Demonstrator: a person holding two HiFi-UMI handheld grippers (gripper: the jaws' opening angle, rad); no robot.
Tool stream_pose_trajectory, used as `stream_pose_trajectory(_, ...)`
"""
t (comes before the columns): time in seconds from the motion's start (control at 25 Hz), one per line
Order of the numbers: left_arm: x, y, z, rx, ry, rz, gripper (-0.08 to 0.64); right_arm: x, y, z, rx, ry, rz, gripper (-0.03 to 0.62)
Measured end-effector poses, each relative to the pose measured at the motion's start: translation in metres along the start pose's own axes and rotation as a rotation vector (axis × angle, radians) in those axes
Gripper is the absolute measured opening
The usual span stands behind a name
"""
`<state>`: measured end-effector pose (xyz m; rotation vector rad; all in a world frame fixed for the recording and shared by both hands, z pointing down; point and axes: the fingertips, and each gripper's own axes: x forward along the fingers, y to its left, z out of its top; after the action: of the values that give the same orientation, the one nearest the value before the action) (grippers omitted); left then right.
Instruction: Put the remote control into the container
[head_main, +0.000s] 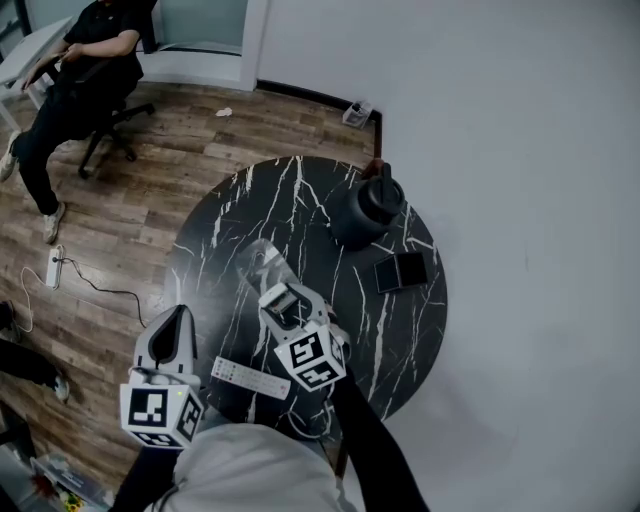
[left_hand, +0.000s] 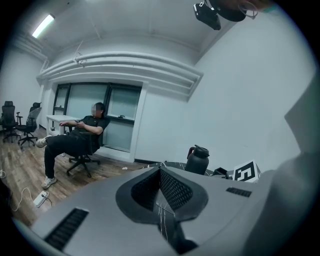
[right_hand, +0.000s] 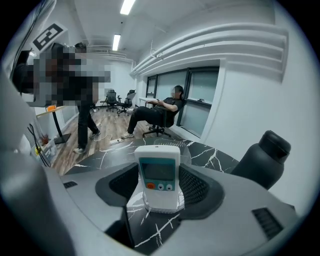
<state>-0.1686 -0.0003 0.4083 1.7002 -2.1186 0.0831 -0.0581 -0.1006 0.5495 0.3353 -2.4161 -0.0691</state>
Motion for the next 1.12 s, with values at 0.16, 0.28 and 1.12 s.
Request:
stream_pose_trajectory(0.16, 0.0, -0.001, 0.0, -0.001, -0.006, -0.005, 0.009, 0.0, -0.001, 0.001, 0.009, -0.005, 0.001, 0.259)
stream_pose_trajectory(0.28, 0.0, -0.002, 0.001, -0.007, -0.011, -0.009, 0.009, 0.0, -0.001, 0.0, 0.015, -0.007, 0.0, 0.261)
stream_pose_trajectory(1.12, -0.001, -0.025, 0.018, 0.035, -0.055, -0.071, 0.009, -0.131, -0.073, 0.031, 0.377, -0.361, -0.418, 0.075)
